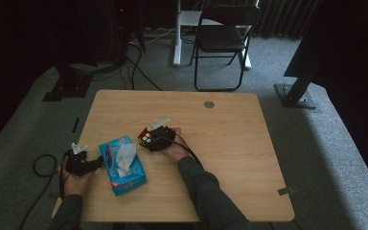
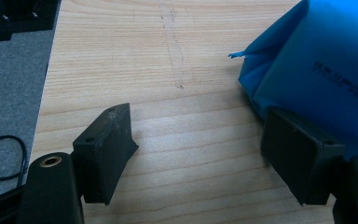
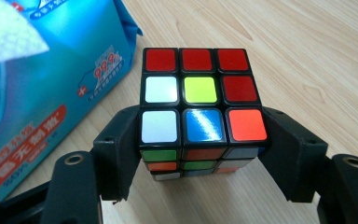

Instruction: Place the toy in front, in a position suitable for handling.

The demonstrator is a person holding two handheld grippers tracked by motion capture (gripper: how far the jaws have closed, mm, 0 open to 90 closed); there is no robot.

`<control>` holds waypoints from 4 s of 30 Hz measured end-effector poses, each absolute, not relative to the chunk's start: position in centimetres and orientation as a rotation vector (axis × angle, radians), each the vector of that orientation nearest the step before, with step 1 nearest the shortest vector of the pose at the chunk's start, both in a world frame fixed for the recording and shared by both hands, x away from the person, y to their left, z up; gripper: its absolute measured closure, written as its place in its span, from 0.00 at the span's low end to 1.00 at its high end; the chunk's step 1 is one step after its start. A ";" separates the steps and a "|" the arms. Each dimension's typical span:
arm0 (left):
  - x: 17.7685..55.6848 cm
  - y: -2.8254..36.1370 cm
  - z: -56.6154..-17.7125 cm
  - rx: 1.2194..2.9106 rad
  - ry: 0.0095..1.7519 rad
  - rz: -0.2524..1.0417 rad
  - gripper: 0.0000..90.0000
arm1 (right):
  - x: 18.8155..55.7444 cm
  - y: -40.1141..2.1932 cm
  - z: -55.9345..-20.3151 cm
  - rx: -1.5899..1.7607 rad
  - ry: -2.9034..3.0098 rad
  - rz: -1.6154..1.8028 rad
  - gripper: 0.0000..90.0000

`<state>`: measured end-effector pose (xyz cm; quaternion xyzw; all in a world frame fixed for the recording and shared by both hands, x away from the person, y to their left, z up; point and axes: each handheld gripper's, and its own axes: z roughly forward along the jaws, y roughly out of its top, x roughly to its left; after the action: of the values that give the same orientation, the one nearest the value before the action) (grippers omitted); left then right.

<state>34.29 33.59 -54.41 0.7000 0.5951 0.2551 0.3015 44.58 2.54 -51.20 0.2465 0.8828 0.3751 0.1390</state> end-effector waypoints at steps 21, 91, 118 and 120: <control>34.3 33.5 -54.4 1.864 1.579 0.685 0.28 | 42.5 -1.9 -51.1 0.789 2.523 1.048 0.37; 32.3 33.5 -50.0 1.730 1.525 0.675 0.37 | 37.4 -9.5 -53.8 0.915 2.503 1.014 0.24; 29.2 27.5 -41.0 1.721 1.253 0.776 0.35 | 37.1 -10.9 -54.0 0.949 2.493 0.996 0.25; 29.0 26.8 -40.7 1.734 1.224 0.774 0.35 | 37.1 -10.9 -54.0 0.944 2.494 0.997 0.24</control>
<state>29.03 26.80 -40.66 0.6940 0.4900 0.3097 0.4269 37.10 -10.90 -53.99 0.3281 0.8666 0.3463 0.1467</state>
